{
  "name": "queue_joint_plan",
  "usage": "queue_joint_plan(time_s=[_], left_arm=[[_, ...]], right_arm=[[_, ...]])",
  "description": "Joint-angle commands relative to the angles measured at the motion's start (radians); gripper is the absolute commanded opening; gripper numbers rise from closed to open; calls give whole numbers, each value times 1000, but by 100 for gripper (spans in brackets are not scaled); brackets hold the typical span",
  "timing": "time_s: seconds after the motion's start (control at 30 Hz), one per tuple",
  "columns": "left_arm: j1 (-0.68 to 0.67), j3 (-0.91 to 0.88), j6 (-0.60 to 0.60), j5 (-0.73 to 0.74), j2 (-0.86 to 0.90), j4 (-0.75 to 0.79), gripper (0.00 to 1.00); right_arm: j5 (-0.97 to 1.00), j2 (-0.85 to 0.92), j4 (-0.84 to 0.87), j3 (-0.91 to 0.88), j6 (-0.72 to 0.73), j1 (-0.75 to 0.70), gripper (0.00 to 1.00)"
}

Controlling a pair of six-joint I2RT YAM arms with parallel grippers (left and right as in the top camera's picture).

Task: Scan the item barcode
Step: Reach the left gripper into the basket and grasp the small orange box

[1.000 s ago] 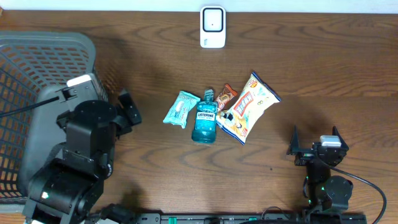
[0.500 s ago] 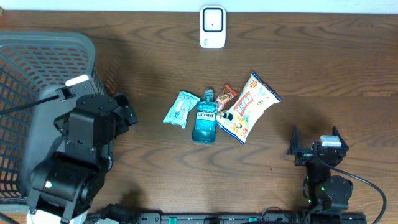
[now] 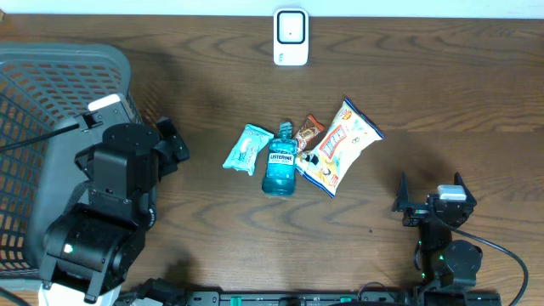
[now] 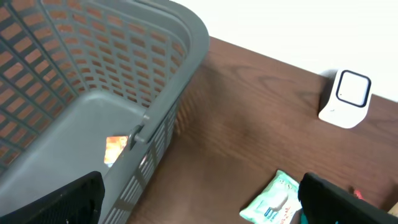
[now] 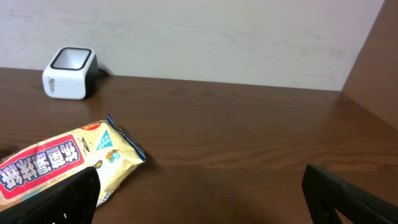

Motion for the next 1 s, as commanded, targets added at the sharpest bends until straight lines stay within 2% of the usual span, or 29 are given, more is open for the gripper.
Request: queue_joint_plan(time_s=[0.0,0.2,0.57,0.73,0.9,0.97], left_arm=[[17,46,18,-59,-1,3,99],[121,124,26,-80,1,3,99],[504,195,10,-41,116,-2,99],[665,195,-87,154,255,-55,99],[772,194,-102,396,423,-103,99],[801,194,-56,460,509,-115,99]], right_arm=[[1,1,-4,-1,-9,8,99],[2,1,-4,-1,-9,8,99],[2,1,-4,-1,-9,8,99],[2,1,-4,-1,-9,8,99],[2,1,-4,-1,-9,8,99],[2,1,-4,-1,-9,8,99]])
